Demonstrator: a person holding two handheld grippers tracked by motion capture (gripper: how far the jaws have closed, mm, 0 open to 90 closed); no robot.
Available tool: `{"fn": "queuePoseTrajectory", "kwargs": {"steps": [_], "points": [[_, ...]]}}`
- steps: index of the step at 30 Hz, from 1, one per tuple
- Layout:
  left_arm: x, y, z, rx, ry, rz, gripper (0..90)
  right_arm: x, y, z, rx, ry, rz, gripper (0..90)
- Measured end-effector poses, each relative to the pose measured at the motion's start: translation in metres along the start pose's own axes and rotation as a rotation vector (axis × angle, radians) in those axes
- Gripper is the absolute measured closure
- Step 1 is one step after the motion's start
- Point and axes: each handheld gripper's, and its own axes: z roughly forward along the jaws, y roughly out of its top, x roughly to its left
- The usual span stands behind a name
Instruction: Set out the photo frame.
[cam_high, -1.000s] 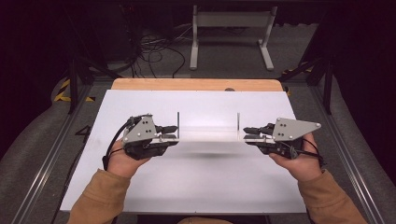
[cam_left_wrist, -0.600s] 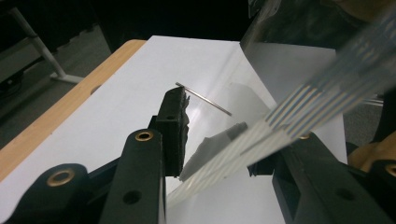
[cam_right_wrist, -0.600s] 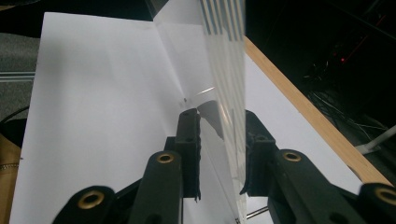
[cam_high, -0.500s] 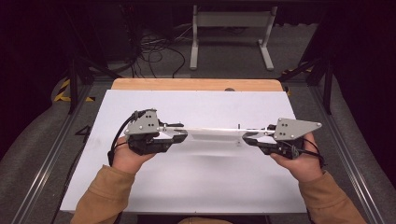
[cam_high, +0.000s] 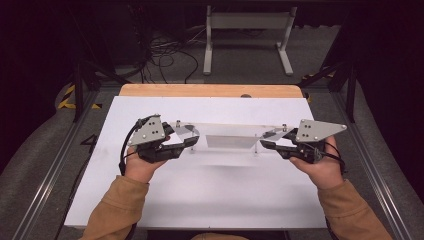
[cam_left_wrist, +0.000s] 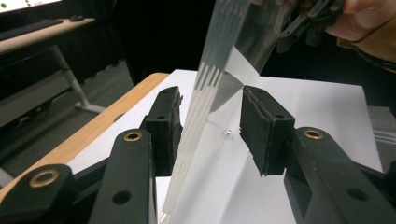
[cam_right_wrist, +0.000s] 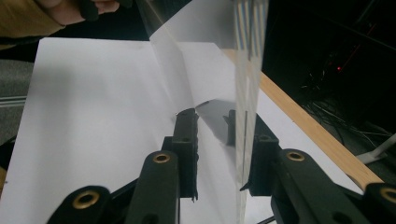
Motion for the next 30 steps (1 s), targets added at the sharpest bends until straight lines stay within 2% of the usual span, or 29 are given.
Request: {"fn": "queuePoseTrajectory", "kwargs": {"steps": [6,12,14,15,16,17,18,19,25,26,27,29,30], "points": [[0.009,-0.007,0.006,-0.023,0.038,-0.024,58.2,-0.01,-0.005,0.004,-0.07,-0.032,0.062,65.0],[0.023,-0.009,0.014,-0.057,0.051,-0.086,60.3,-0.019,-0.011,0.012,-0.161,-0.091,0.109,61.2],[0.025,-0.009,0.017,-0.06,0.067,-0.09,59.7,-0.025,-0.014,0.016,-0.188,-0.098,0.15,59.4],[0.025,-0.009,0.017,-0.06,0.067,-0.09,58.8,-0.025,-0.014,0.016,-0.188,-0.098,0.15,59.4],[0.027,-0.008,0.019,-0.061,0.086,-0.088,58.8,-0.028,-0.015,0.018,-0.2,-0.1,0.157,58.9],[0.028,-0.008,0.021,-0.058,0.098,-0.098,56.4,-0.032,-0.018,0.021,-0.209,-0.093,0.181,58.0],[0.03,-0.009,0.024,-0.045,0.12,-0.103,50.7,-0.037,-0.021,0.026,-0.212,-0.099,0.19,57.9],[0.032,-0.012,0.029,-0.023,0.134,-0.116,51.2,-0.038,-0.022,0.028,-0.215,-0.102,0.196,57.7],[0.042,-0.026,0.037,-0.003,0.148,-0.165,52.2,-0.046,-0.028,0.037,-0.236,-0.114,0.24,56.8],[0.045,-0.03,0.039,-0.008,0.151,-0.192,52.0,-0.047,-0.028,0.038,-0.23,-0.118,0.242,56.5],[0.046,-0.032,0.041,-0.012,0.15,-0.202,51.6,-0.048,-0.029,0.039,-0.231,-0.121,0.25,56.4],[0.05,-0.035,0.043,-0.008,0.16,-0.204,51.3,-0.052,-0.03,0.043,-0.232,-0.123,0.263,55.9],[0.051,-0.035,0.044,-0.004,0.16,-0.219,51.2,-0.053,-0.03,0.044,-0.233,-0.123,0.267,55.9]]}}
